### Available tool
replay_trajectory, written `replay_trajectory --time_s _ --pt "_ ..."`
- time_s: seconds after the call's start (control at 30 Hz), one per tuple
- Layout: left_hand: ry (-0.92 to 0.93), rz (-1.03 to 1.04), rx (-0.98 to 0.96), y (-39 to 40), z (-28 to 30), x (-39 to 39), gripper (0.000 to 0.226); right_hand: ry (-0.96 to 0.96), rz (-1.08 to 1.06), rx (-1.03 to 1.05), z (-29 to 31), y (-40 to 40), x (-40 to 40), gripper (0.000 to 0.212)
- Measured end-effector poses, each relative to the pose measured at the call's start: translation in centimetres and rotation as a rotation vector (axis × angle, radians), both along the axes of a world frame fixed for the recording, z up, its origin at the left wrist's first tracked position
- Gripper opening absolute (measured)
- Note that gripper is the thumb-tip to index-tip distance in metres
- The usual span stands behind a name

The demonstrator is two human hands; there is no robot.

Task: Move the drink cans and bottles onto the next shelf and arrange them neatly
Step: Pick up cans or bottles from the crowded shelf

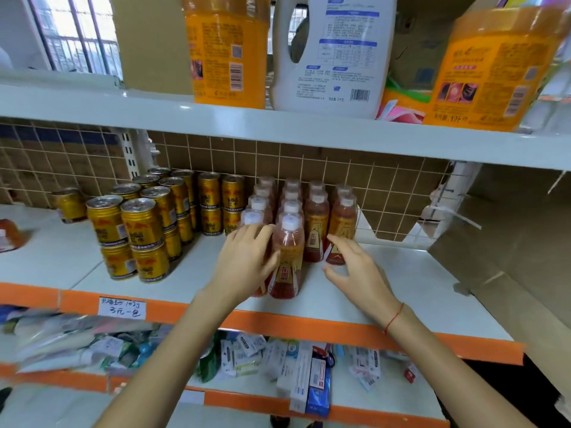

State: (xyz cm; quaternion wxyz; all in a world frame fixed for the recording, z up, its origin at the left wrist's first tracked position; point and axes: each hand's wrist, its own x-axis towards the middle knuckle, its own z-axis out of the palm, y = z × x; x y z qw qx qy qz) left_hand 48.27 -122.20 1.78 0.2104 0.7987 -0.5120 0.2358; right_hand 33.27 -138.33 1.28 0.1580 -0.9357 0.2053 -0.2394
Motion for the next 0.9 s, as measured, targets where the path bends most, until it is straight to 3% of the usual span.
replay_trajectory --time_s 0.23,0.4,0.5,0.63,0.9 --pt "0.048 0.117 -0.011 8.0 -2.3 0.4 0.033 0.031 0.115 -0.089 0.3 7.0 2.2 0.054" --pt "0.180 0.250 -0.017 17.2 -3.7 2.7 0.036 0.045 0.202 -0.055 -0.3 14.5 5.7 0.052" --pt "0.271 0.351 -0.037 24.1 -5.0 3.7 0.051 0.050 0.272 -0.011 -1.2 19.5 7.8 0.050" --pt "0.297 0.481 -0.056 32.5 -6.4 3.9 0.035 0.057 0.331 0.035 -2.5 25.9 10.5 0.047" --pt "0.432 0.638 -0.169 43.7 -8.3 3.8 0.042 0.135 0.485 0.053 -4.2 35.5 15.0 0.041"
